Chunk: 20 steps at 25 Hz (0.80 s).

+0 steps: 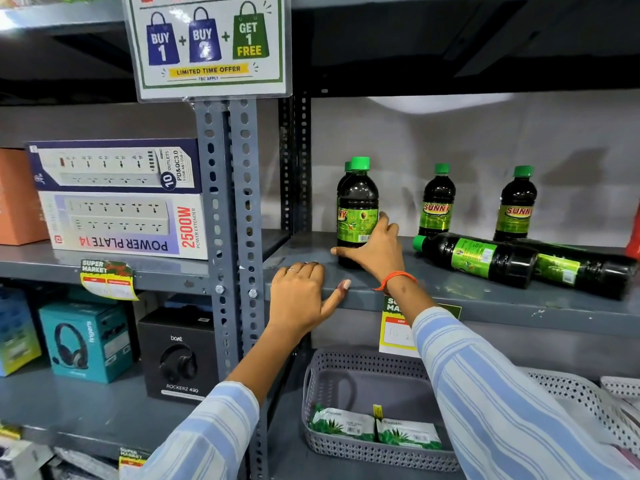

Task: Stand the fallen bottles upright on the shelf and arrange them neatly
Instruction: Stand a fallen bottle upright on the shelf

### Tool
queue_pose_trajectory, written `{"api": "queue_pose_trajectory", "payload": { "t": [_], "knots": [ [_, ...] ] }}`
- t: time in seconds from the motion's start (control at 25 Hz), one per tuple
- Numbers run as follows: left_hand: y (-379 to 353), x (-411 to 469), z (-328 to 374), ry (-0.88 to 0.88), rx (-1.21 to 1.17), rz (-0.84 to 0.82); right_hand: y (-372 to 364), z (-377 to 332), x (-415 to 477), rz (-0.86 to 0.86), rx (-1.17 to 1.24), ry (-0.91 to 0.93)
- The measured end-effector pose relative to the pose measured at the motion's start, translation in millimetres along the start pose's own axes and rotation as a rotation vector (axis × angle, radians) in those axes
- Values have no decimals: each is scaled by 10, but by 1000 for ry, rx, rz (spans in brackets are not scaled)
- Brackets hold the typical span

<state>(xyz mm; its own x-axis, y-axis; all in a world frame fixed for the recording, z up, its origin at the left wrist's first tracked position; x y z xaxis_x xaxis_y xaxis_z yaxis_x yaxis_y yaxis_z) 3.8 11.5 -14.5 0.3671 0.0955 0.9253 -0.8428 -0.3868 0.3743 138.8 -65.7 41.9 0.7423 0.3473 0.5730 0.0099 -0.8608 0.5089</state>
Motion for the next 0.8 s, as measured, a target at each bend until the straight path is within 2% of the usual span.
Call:
{"api": "queue_pose_trajectory", "payload": {
  "t": [0.24, 0.48, 0.8],
  "knots": [
    [12, -120, -96, 51, 65, 73, -56, 58, 57, -153, 212, -26],
    [0, -141, -60, 111, 28, 71, -85, 34, 69, -143, 150, -20],
    [9, -151, -47, 150, 8, 36, -65, 14, 33, -228, 250, 8]
  ]
}}
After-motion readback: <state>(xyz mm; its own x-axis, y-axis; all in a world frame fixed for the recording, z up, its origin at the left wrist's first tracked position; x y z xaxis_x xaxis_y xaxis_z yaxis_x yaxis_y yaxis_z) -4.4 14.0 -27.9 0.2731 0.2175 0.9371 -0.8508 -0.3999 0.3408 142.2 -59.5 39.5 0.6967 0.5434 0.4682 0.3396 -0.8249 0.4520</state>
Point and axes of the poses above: each hand's wrist, its own x-axis towards the middle knuckle, its own y-axis out of the back of the hand, z = x × y, the point moved 3 cm from there along x, towards the middle knuckle, and after that the axes turned 5 degrees about z, right-handed, at the moved point
